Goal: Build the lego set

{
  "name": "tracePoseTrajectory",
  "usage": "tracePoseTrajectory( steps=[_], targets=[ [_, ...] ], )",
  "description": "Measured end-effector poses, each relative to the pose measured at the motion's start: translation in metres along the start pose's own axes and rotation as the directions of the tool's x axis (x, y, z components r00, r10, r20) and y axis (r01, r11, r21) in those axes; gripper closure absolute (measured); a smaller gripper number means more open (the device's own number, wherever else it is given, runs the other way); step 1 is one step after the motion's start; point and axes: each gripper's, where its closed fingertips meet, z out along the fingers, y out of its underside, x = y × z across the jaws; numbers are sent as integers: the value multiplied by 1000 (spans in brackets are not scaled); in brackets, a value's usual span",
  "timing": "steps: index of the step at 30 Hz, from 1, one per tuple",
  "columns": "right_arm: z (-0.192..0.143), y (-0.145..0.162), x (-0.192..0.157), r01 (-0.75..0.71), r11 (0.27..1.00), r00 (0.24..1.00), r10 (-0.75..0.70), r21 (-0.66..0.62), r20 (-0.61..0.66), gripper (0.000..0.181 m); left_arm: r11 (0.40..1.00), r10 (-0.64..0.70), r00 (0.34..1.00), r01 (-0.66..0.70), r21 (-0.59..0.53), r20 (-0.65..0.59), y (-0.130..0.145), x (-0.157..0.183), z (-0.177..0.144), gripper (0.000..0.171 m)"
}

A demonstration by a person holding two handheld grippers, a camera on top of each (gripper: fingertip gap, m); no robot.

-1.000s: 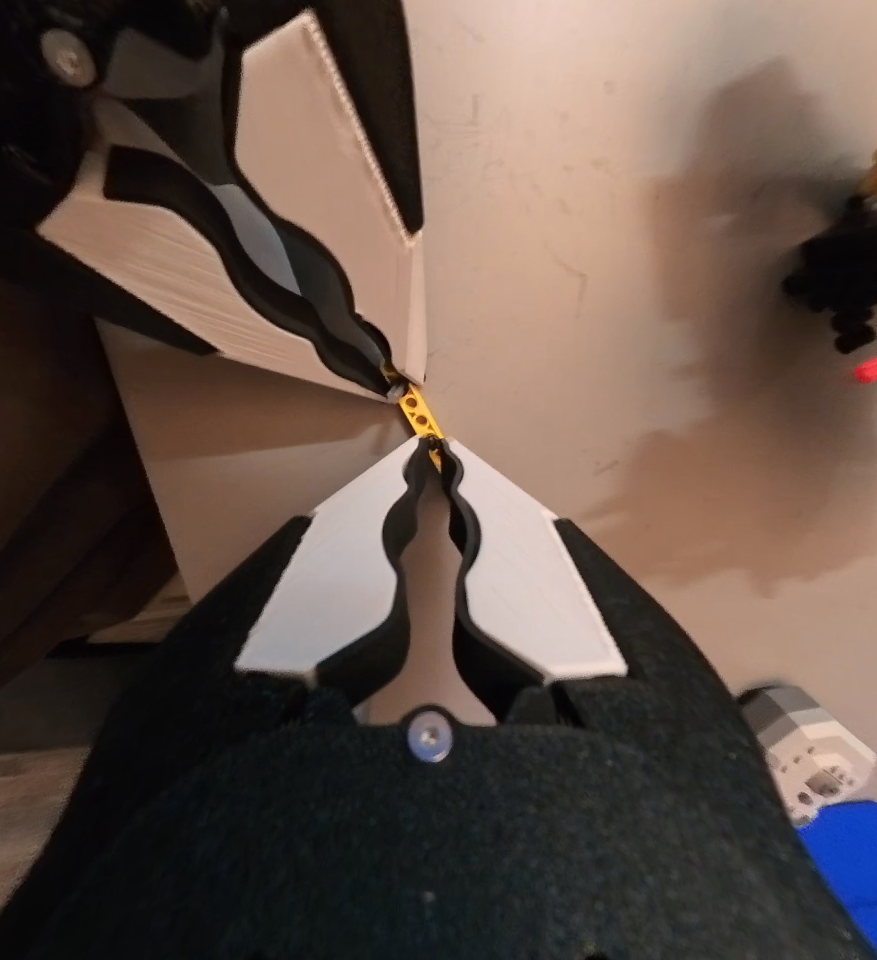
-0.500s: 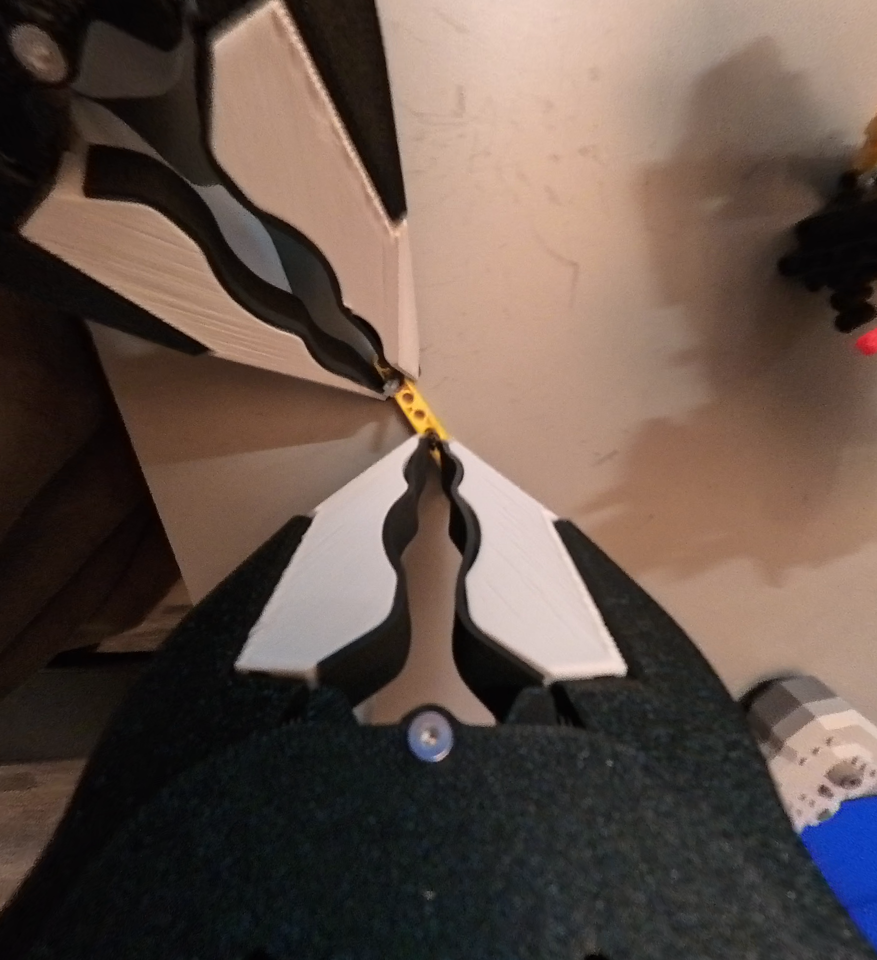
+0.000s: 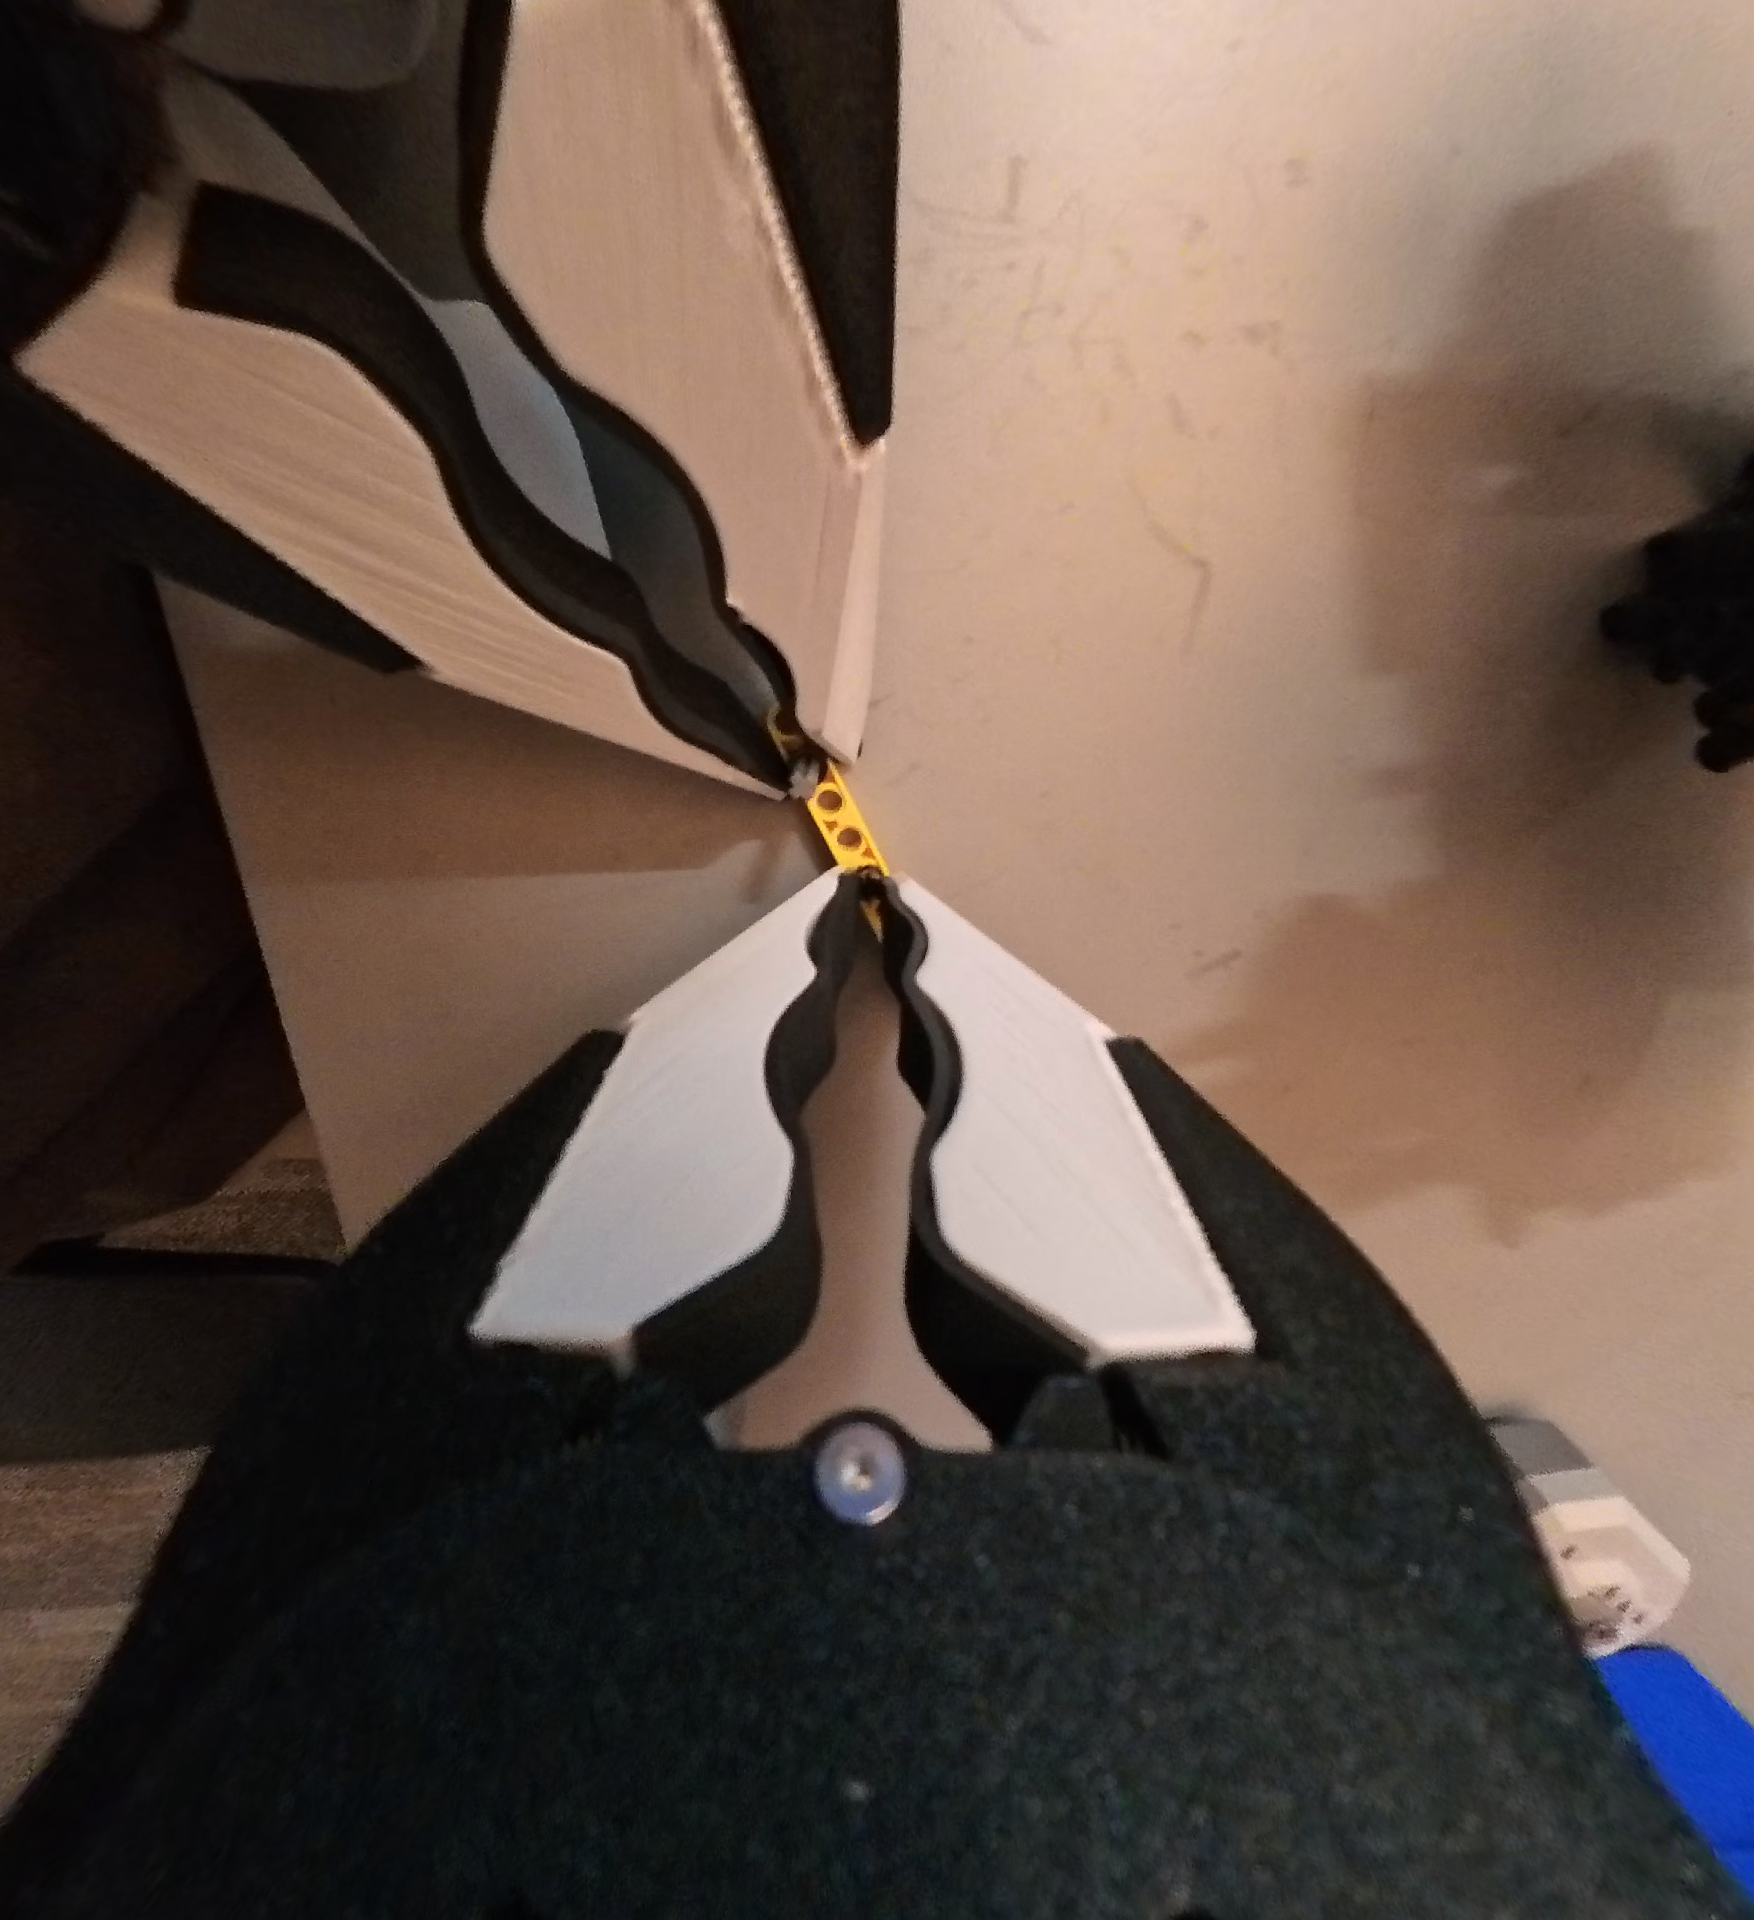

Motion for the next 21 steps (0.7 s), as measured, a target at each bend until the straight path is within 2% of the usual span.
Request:
tracePoseTrajectory(
  steps=[7, 10, 13, 17, 21],
  targets=[
    [-2, 0, -1, -40, 999, 999, 40, 20, -10, 177, 1000, 1, 1000, -1, 1, 0, 0, 0, 0, 165],
    [-14, -5, 4, -55, 994, 996, 61, 97, -60, 176, 1000, 0, 1000, 0, 0, 0, 0, 0, 0, 165],
    [-36, -9, 12, -123, 971, 985, 145, 206, -92, 172, 1000, -2, 1000, 2, 0, -1, 0, 0, 0, 165],
    [-61, -3, 31, -230, 891, 946, 299, 392, -124, 168, 1000, 4, 1000, -4, 2, 25, -1, -3, 0, 161],
    [-73, 10, 42, -380, 734, 882, 471, 564, -20, 159, 1000, 10, 997, -11, 5, 81, 1, -7, -3, 149]
  ],
)
